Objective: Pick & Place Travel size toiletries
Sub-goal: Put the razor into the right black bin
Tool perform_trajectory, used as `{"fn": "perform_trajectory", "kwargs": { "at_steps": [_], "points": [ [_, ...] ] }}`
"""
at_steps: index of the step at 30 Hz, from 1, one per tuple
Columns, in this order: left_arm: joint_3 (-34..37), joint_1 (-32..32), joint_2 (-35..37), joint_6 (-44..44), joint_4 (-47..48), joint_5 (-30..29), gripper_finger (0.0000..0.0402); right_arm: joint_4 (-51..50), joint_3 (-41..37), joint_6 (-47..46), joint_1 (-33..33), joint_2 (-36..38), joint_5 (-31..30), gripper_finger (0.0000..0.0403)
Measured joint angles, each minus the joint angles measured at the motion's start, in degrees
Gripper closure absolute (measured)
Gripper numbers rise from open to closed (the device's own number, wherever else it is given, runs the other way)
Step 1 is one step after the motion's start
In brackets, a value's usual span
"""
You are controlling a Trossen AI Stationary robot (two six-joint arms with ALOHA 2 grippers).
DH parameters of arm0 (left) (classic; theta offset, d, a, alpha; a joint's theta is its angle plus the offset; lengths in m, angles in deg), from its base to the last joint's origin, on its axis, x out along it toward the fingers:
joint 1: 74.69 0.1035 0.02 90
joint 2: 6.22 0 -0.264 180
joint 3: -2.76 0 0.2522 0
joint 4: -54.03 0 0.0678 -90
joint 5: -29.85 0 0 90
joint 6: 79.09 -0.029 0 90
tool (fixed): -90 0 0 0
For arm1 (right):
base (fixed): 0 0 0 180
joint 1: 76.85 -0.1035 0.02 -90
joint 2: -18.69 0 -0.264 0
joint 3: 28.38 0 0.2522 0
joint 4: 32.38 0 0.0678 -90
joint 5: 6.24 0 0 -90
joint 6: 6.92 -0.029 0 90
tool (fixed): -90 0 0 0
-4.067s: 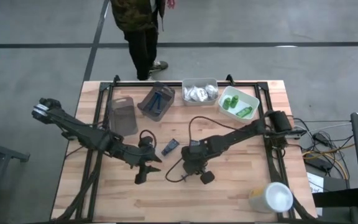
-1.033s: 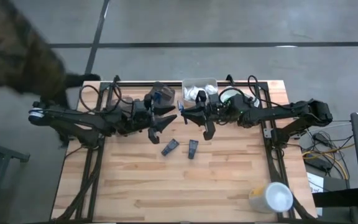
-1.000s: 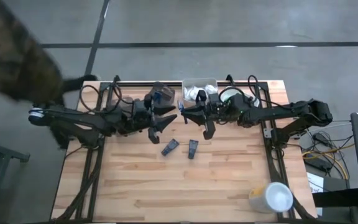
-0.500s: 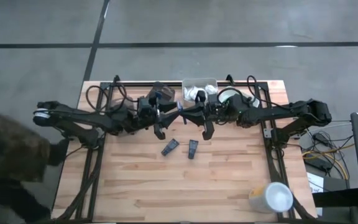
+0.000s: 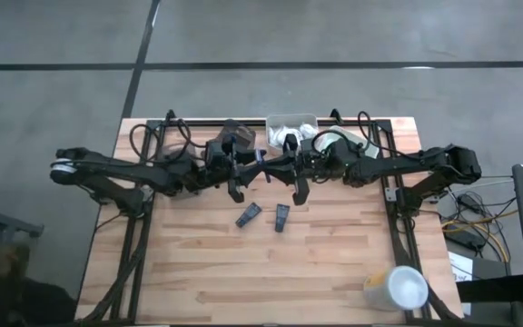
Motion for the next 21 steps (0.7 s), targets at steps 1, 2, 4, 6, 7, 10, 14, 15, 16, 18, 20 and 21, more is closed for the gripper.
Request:
{"fn": "perform_trajectory", "kwargs": {
  "at_steps": [1,2,4,6,7,10,14,15,16,18,20,21],
  "points": [
    [0.00,0.00,-0.13,0.40,-0.04,0.00,0.0228,0.01,0.00,0.21,-0.02,0.00,0.00,0.0364],
    [0.00,0.05,-0.25,0.73,-0.11,0.00,0.0233,0.02,0.00,0.45,-0.02,0.00,0.00,0.0364],
    [0.00,0.19,-0.43,0.84,-0.19,0.41,0.0248,-0.05,0.00,1.13,-0.02,0.00,-0.02,0.0365],
    [0.00,0.39,-0.45,0.85,-0.22,1.05,0.0271,-0.07,0.00,1.96,-0.02,-0.02,-0.02,0.0367],
    [0.00,0.49,-0.45,0.85,-0.27,1.59,0.0284,-0.07,0.00,2.22,-0.02,0.00,-0.09,0.0367],
    [0.00,0.55,-0.45,0.81,-0.33,1.86,0.0328,-0.09,0.00,2.94,0.02,0.00,-0.25,0.0361],
    [0.00,0.61,-0.45,0.48,-0.37,1.88,0.0366,-0.11,0.00,3.95,0.02,0.00,-0.31,0.0345],
    [0.00,0.63,-0.45,0.31,-0.34,1.84,0.0366,-0.11,0.00,4.10,0.02,0.00,-0.32,0.0341],
    [0.00,0.66,-0.45,0.14,-0.29,1.81,0.0366,-0.13,0.00,4.11,0.09,0.00,-0.49,0.0337],
    [0.00,0.89,-0.45,-0.04,0.12,1.73,0.0366,-0.56,0.00,4.05,0.33,0.00,-0.57,0.0327],
    [0.00,1.12,-0.45,-0.10,0.88,1.46,0.0366,-1.91,0.00,3.88,0.64,0.00,-0.68,0.0315],
    [0.00,1.31,-0.45,-0.10,1.36,1.47,0.0366,-2.77,0.00,3.48,0.91,0.02,-0.68,0.0309]
  ]
}}
